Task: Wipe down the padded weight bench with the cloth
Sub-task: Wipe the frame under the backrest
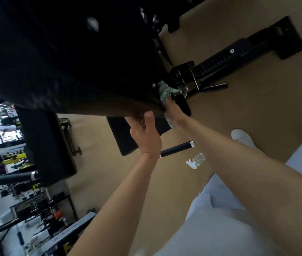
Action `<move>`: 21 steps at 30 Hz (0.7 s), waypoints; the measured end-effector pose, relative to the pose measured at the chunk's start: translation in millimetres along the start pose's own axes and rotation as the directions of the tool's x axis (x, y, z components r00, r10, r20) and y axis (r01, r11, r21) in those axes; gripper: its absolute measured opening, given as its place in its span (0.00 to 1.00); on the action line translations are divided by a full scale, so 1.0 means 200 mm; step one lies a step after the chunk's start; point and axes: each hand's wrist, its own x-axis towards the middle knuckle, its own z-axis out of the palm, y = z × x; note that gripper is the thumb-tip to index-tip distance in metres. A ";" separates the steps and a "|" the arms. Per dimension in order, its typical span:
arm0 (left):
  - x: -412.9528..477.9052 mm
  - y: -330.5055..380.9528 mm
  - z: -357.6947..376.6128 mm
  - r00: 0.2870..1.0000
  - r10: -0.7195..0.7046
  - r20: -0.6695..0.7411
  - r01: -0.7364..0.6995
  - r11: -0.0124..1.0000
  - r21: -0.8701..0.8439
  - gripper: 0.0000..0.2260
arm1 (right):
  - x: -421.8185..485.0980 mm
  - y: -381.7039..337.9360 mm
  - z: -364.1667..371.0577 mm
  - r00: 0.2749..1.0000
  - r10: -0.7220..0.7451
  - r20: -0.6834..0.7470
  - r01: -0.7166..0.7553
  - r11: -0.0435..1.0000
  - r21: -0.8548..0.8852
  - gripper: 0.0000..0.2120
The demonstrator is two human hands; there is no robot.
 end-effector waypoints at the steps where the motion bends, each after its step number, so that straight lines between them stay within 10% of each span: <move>1: 0.00 -0.02 0.00 1.000 0.017 0.001 -0.017 1.000 0.017 0.32 | 0.04 0.03 -0.01 0.997 -0.072 0.025 0.073 0.994 -0.085 0.25; 5: -0.01 -0.02 0.02 0.997 0.072 -0.012 -0.073 0.997 -0.025 0.35 | 0.14 0.09 -0.02 0.996 0.060 0.061 -0.055 0.995 -0.081 0.25; 12: -0.02 -0.03 0.08 0.982 0.164 -0.089 -0.164 0.986 0.003 0.22 | -0.06 0.06 0.07 0.985 -0.171 -0.024 0.172 0.958 0.228 0.31; 21: 0.00 -0.14 0.13 0.973 0.179 -0.144 -0.184 0.983 -0.021 0.21 | 0.17 0.27 -0.03 0.993 -0.071 0.098 0.084 0.987 -0.139 0.21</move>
